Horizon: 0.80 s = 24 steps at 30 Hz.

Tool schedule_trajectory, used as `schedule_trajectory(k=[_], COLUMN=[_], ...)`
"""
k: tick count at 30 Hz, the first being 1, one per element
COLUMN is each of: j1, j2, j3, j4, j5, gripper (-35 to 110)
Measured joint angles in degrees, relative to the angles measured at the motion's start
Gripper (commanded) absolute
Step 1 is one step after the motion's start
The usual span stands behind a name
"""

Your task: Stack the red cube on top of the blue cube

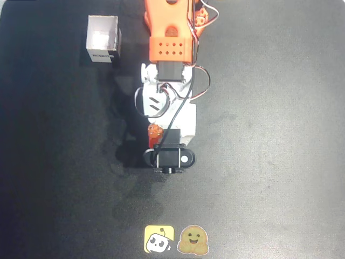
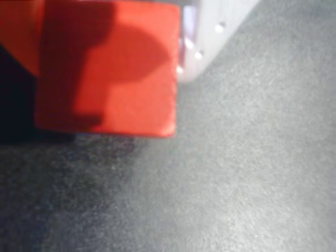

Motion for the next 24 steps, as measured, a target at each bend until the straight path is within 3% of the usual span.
schedule_trajectory(k=[24], j1=[0.2], j2=[-0.9], j3=[0.0], j4=[-1.0], j5=[0.0], gripper=[14])
